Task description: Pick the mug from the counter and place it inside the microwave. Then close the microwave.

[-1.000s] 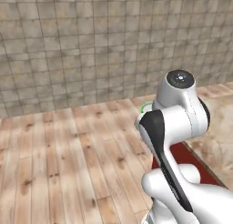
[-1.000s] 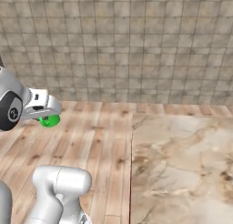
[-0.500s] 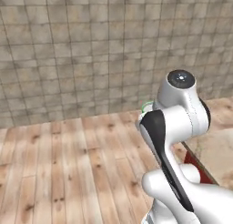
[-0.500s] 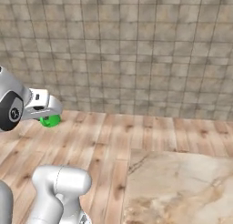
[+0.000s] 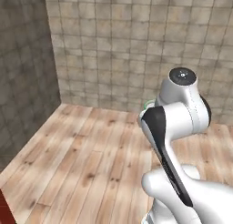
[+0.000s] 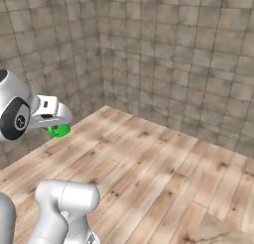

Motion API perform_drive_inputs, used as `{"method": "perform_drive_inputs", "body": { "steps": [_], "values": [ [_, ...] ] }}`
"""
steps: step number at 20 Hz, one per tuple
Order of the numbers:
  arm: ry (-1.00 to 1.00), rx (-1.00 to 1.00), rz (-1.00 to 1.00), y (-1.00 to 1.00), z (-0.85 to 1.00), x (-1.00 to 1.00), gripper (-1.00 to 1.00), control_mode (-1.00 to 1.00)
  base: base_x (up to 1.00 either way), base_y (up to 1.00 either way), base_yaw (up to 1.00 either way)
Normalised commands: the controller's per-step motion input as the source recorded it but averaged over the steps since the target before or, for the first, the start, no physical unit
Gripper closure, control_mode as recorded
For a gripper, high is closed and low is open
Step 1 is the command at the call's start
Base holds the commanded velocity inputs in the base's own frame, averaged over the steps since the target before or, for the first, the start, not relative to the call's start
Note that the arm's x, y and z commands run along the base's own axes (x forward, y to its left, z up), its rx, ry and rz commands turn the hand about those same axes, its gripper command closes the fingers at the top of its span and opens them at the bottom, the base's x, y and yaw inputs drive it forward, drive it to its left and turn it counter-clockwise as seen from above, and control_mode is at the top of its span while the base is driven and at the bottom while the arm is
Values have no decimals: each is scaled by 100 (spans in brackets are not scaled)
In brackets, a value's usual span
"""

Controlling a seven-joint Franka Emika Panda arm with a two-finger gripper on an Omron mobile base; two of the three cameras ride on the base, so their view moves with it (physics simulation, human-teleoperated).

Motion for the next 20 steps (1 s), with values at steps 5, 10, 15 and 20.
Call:
{"method": "perform_drive_inputs", "body": {
  "steps": [5,10,15,20],
  "values": [
    [0,0,0,0,0,0,100,100,20,0,100],
    [0,0,0,0,0,0,100,100,14,0,100],
    [0,0,0,0,0,0,100,100,13,-19,95],
    [0,0,0,0,0,0,100,100,40,-5,54]
  ]
}}
